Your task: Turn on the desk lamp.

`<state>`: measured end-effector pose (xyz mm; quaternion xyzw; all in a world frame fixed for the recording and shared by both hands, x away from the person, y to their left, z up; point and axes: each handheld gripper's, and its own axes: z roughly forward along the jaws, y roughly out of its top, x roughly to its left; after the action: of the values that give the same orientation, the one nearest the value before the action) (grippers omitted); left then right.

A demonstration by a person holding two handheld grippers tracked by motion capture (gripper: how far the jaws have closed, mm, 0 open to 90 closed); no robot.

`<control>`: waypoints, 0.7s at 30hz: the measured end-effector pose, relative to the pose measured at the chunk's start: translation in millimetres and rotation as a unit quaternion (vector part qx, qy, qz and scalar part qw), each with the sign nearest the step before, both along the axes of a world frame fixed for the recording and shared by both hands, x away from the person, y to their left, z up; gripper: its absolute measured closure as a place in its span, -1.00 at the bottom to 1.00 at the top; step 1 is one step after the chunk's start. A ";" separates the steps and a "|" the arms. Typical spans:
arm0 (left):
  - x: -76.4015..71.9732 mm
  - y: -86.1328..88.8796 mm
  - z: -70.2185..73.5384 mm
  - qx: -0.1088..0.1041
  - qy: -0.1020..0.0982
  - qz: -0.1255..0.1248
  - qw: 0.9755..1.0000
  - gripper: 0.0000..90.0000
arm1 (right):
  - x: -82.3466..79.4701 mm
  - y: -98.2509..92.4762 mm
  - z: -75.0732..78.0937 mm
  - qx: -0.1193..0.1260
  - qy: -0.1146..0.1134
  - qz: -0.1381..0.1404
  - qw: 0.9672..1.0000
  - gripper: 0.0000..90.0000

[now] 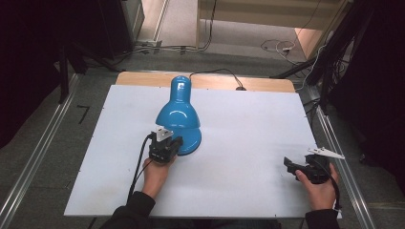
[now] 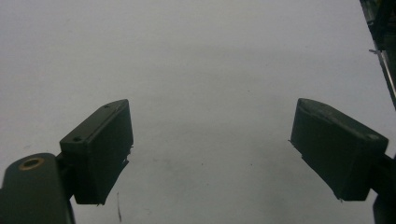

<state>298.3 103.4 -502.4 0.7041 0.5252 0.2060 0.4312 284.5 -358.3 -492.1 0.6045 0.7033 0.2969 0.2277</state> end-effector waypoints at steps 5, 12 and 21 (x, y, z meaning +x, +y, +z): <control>-1.6 -1.8 0.1 0.005 -0.001 0.001 1.000 1.00 | -0.1 0.0 0.1 0.000 0.000 -0.001 1.000 -0.74; -3.7 -4.6 0.2 0.007 0.007 -0.008 1.000 1.00 | -0.3 -0.1 0.3 0.001 -0.001 0.000 1.000 -0.74; -4.2 -4.7 0.2 0.001 0.006 -0.007 1.000 1.00 | -0.2 -0.8 0.4 0.004 -0.003 0.001 1.000 -0.74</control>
<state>294.1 98.7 -502.2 0.7096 0.5226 0.1992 0.4286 284.3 -359.1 -491.7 0.6040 0.7020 0.3012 0.2270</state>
